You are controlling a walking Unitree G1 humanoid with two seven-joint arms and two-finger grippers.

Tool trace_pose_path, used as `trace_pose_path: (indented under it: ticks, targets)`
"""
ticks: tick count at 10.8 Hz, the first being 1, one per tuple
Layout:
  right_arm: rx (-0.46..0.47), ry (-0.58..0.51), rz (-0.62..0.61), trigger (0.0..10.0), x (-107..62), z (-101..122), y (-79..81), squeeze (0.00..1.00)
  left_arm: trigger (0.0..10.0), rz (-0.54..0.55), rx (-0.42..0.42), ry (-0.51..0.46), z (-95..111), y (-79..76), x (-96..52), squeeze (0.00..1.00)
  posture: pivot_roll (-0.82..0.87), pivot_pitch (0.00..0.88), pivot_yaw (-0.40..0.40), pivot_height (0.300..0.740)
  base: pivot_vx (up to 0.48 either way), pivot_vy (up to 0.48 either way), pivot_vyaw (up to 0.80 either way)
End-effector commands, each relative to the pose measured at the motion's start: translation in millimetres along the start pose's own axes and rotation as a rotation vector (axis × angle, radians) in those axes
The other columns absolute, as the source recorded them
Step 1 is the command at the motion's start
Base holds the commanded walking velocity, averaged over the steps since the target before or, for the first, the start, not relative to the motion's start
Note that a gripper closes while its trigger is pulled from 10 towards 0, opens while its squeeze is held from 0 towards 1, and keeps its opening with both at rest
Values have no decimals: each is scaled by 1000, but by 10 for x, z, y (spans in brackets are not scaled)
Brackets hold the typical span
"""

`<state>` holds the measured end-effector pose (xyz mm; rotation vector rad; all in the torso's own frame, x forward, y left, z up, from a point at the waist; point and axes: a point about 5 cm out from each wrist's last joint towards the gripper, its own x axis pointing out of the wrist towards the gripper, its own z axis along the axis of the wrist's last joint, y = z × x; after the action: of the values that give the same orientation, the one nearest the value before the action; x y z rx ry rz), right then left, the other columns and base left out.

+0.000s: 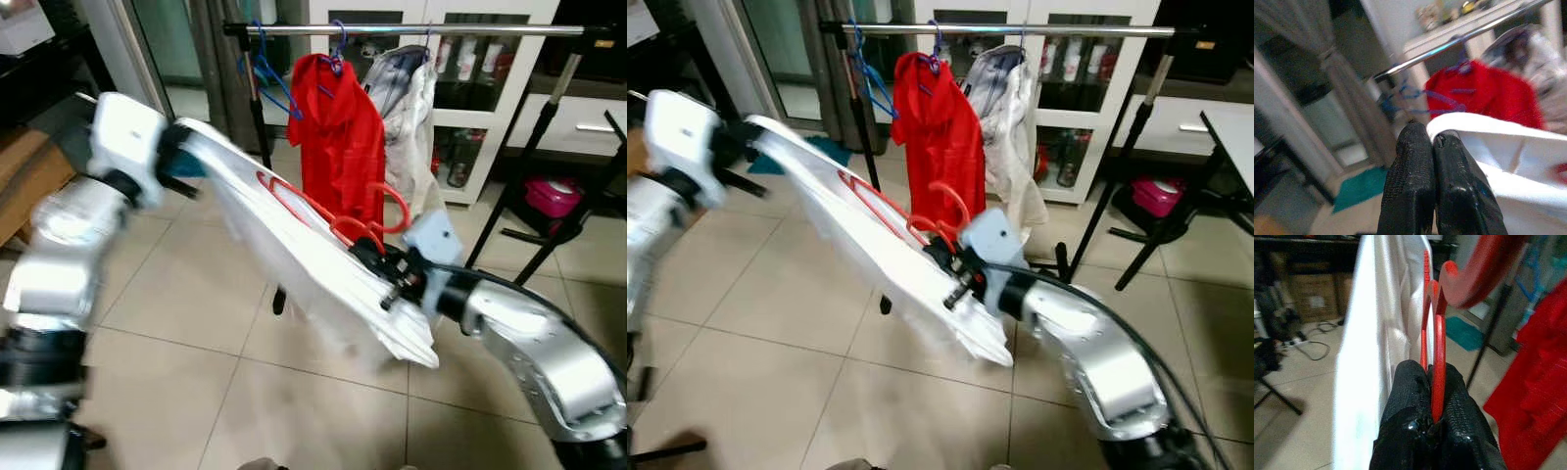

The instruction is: Hang hanger

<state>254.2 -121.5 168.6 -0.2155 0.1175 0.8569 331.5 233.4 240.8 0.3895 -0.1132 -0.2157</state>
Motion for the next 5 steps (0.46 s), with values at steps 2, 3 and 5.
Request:
trace_pose_path:
  ticks: [2,3,5]
  targets:
    - [24,-16,78,0,-103,51,36,0,0,57,52,51,-80,192,6,0,-50,0,97,740,0,0,0]
    - [80,-72,107,0,-142,112,37,0,0,67,62,120,-247,236,30,0,-49,0,94,740,0,0,0]
    - [177,-193,49,0,-147,225,-30,0,0,33,37,225,-578,138,4,0,-62,0,109,740,0,0,0]
